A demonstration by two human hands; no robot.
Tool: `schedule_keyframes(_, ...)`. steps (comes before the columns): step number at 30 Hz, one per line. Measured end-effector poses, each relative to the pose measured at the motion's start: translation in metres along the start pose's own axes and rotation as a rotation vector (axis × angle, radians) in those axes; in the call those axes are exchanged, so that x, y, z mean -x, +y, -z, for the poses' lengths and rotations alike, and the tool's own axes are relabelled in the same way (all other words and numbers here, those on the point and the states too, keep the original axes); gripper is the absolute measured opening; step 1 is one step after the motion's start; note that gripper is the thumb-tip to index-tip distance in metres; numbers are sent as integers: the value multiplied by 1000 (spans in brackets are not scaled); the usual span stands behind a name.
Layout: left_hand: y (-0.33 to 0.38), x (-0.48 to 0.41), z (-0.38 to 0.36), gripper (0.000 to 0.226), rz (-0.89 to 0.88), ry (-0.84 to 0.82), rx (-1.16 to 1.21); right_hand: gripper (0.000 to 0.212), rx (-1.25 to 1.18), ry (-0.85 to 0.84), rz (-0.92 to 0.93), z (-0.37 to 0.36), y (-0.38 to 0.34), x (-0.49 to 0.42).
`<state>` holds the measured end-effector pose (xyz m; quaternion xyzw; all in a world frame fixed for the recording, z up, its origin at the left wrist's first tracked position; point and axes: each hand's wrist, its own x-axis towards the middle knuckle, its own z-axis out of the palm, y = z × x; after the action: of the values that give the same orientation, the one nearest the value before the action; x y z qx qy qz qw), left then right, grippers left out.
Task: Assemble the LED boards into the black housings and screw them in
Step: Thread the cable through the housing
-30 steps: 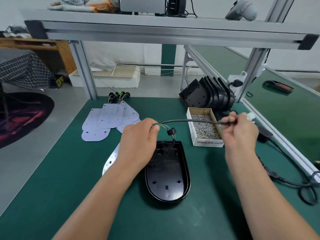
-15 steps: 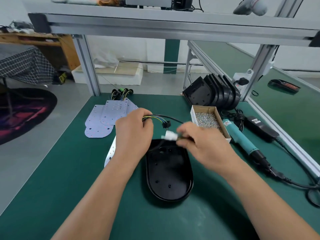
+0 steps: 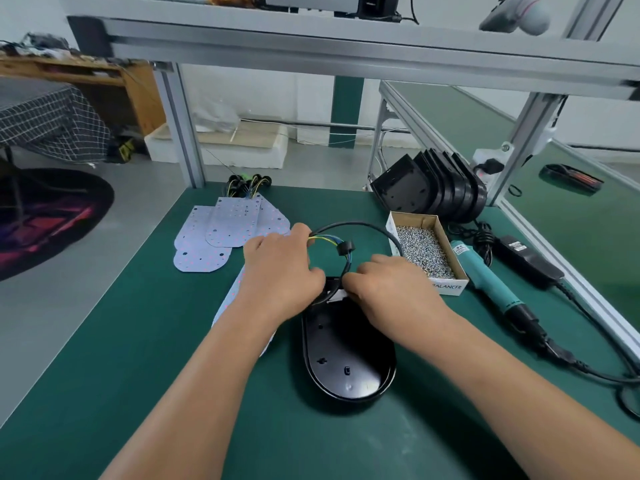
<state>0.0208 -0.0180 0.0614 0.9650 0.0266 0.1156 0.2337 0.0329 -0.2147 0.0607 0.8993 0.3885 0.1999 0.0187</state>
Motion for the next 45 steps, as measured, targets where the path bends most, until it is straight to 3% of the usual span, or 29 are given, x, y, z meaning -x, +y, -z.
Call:
schedule_keyframes(2, -7, 1, -2, 41, -2, -129, -97, 22, 28, 17, 34, -1, -1, 0)
schedule_keyframes(4, -14, 1, -5, 32, -3, -214, -116, 21, 59, 33, 53, 0, -2, -1)
schedule_keyframes(12, -19, -2, 0, 20, 62, -292, 86, 29, 168, -31, 64, 5, 1, -7)
schedule_keyframes(16, -13, -1, -8, 8, 79, -175, 215, 27, 208, -58, 48, 8, 3, -9)
schedule_keyframes(23, -3, -1, -23, 17, 87, -39, 494, 16, 144, -17, 20, 6, 4, -10)
schedule_keyframes(27, -4, -1, -27, 18, 98, -2, 535, 7, 11, 31, 26, -5, 9, -2)
schedule_keyframes(29, -4, -2, -26, 15, 104, -7, 568, 10, -142, 133, 18, -7, 15, 5)
schedule_keyframes(31, -5, -2, -25, 12, 98, -26, 581, 11, -333, 384, -31, -7, 20, 17)
schedule_keyframes(34, -3, -1, -26, 13, 81, -45, 607, 26, -513, 579, -330, -1, 23, 25)
schedule_keyframes(36, -3, 0, -25, 15, 70, -60, 639, 25, -605, 482, -556, 1, 29, 24)
schedule_keyframes(38, -2, 1, -24, 15, 65, -63, 657, 7, -805, 388, -646, 3, 32, 22)
schedule_keyframes(40, 0, 3, -23, 17, 65, -61, 687, 3, -943, 391, -625, 5, 30, 22)
schedule_keyframes(45, 6, 4, -16, 25, 23, -40, 765, 23, -748, 223, -451, -8, 12, 8)
